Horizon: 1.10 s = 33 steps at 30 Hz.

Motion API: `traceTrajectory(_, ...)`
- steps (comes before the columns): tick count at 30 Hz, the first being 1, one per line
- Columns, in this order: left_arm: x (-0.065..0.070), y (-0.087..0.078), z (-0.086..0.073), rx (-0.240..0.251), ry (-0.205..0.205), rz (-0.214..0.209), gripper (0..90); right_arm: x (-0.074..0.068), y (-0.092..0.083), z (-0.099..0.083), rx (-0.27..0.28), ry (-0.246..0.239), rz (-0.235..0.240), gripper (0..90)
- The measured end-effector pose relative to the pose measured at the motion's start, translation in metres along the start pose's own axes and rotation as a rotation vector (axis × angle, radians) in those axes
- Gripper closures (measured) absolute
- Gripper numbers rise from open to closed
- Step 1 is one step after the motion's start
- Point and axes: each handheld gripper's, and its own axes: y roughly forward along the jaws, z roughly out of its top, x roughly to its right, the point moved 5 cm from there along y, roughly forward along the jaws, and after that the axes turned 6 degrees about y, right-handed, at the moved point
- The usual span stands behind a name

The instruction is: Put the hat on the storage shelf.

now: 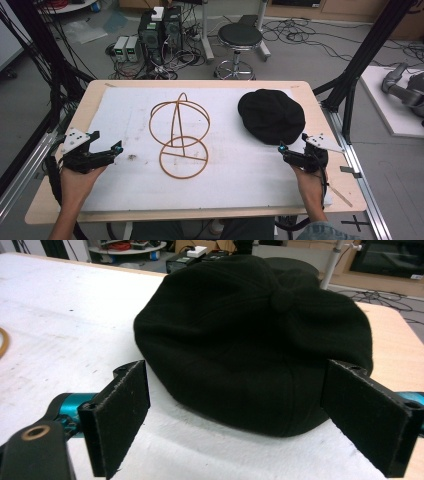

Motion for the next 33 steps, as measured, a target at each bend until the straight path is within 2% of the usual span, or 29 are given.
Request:
traceTrajectory(5, 0.000, 0.000, 0.000, -0.001, -0.003, -0.001, 15.5, 0.008, 0.009, 0.007, 0.006, 0.006, -0.018, 12.2)
traceTrajectory(14, -0.002, 0.001, -0.002, -0.007, -0.010, 0.000, 15.6, 0.024, 0.037, 0.020, -0.016, 0.025, -0.038, 13.7)
traceTrajectory(20, -0.001, 0.002, -0.003, -0.011, -0.007, -0.004, 15.6, 0.024, 0.054, 0.030, -0.014, 0.053, -0.038, 13.7)
traceTrajectory(25, -0.001, 0.002, -0.003, -0.012, -0.008, -0.007, 15.6, 0.021, 0.069, 0.037, -0.016, 0.034, -0.040, 14.0)
traceTrajectory(30, -0.001, 0.003, -0.004, -0.015, -0.010, -0.009, 15.6, 0.022, 0.081, 0.042, -0.020, 0.041, -0.051, 14.0)
traceTrajectory(33, -0.001, 0.004, -0.005, -0.021, -0.010, -0.007, 15.8, 0.024, 0.086, 0.043, -0.002, 0.049, -0.058, 14.2)
